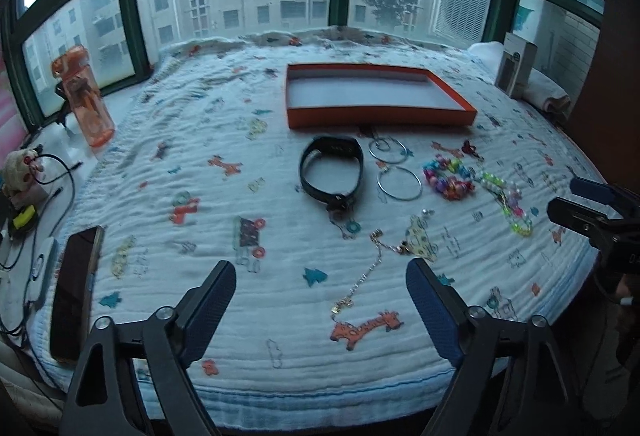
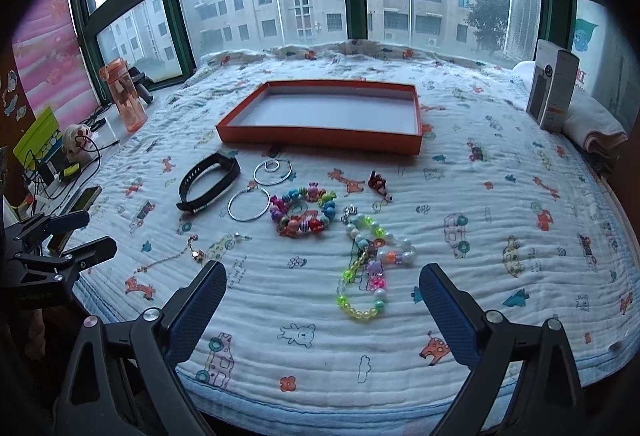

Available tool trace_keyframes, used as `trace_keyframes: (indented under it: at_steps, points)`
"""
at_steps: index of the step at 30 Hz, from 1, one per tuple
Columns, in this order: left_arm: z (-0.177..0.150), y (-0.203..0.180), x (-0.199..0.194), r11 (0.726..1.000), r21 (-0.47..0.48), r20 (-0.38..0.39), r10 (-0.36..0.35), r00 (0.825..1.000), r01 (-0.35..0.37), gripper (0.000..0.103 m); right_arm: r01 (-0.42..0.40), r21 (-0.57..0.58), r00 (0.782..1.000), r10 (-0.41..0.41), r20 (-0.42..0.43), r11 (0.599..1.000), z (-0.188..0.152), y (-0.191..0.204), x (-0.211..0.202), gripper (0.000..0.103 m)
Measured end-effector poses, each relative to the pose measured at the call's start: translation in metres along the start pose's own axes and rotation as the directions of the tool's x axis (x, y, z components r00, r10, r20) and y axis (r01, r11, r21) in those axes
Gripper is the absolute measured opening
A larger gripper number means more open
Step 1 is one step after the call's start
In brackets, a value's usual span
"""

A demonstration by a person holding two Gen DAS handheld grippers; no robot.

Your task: Organize jewelry

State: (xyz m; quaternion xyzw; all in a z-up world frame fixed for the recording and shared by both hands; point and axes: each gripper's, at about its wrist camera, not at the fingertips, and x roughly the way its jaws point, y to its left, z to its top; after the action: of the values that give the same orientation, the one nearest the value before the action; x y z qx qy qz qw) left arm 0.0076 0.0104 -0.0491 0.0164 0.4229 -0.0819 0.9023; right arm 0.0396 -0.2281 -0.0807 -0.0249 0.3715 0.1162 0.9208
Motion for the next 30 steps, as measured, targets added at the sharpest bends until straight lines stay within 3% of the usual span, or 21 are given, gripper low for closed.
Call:
trace_keyframes:
  at_steps: [5,9,13,30]
  points:
    - [0.001,-0.017,0.023,0.995,0.029,-0.034,-0.094,0.995,0.095,0.071,-0.019,0.003,0.999,0.019,-0.038,1.0,-0.005,-0.003,0.011,0.098]
    - [0.008,-0.035,0.043,0.98,0.056,-0.069,-0.189,0.98,0.193,0.052,-0.004,-0.012,0.998,0.004,-0.061,1.0,-0.008,-0.005,0.019,0.097]
    - [0.015,-0.051,0.063,0.965,0.09,-0.092,-0.236,0.967,0.244,0.04,-0.017,0.006,0.996,0.017,-0.085,1.0,-0.01,-0.011,0.026,0.097]
    - [0.022,-0.059,0.099,0.947,0.162,-0.149,-0.255,0.955,0.278,0.024,-0.034,0.042,0.989,0.04,-0.145,0.999,-0.023,-0.028,0.048,0.096]
